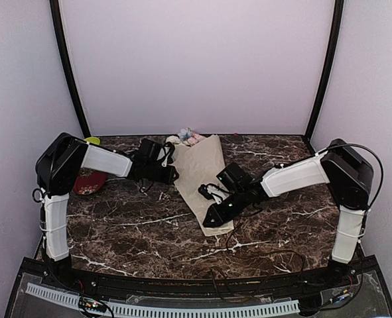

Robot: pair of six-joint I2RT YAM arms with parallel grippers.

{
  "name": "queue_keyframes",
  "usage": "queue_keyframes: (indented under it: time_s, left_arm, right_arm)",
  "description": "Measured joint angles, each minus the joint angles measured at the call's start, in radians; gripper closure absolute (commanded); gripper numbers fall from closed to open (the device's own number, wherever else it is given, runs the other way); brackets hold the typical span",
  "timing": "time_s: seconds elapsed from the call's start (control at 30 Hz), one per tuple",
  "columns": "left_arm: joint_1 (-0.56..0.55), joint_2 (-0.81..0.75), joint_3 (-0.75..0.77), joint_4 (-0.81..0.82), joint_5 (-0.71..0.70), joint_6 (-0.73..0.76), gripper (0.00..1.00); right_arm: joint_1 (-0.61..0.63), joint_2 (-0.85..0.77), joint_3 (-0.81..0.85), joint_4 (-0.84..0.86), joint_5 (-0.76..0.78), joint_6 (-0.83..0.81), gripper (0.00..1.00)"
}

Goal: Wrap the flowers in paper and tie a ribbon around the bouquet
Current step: Press the fold line on the folded bouquet, then pick up the ribbon from the corner of the board.

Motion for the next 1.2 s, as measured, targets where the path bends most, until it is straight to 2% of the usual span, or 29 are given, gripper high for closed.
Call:
queue_keyframes:
  time_s: [0.17,0.33,0.4,0.5,0.6,0.7,0.9,1.2]
  left_arm:
    - [0.074,-0.020,0.053,-0.095,-0.093,0.021,0.62]
    - [0.120,-0.096,0.052,-0.188,-0.174,0.044,0.62]
    - [0.098,-0.145,0.041,-0.206,-0.202,0.056,0.62]
    - [-0.001,-0.224,0.004,-0.206,-0.234,0.103,0.60]
    - [-0.168,-0.251,-0.014,-0.171,-0.179,0.142,0.61]
    - [-0.278,-0.237,-0.043,-0.132,-0.093,0.132,0.62]
    - [-0.227,-0.207,-0.119,-0.083,-0.038,0.065,0.62]
    - [-0.232,-0.137,-0.146,0.027,0.077,-0.025,0.65]
  right_arm:
    - [0.002,0.000,-0.011,0.031,-0.003,0.011,0.82]
    - [0.006,0.002,-0.014,0.044,-0.004,0.022,0.81]
    - [0.006,0.006,-0.014,0.052,-0.005,0.023,0.80]
    - [0.006,0.008,-0.014,0.059,-0.010,0.026,0.80]
    - [0.006,0.008,-0.014,0.061,-0.014,0.029,0.80]
    - [0.006,0.009,-0.016,0.060,-0.020,0.037,0.81]
    - [0.009,0.003,-0.045,0.118,-0.026,0.064,0.80]
    - [0.010,-0.006,-0.069,0.159,-0.026,0.097,0.80]
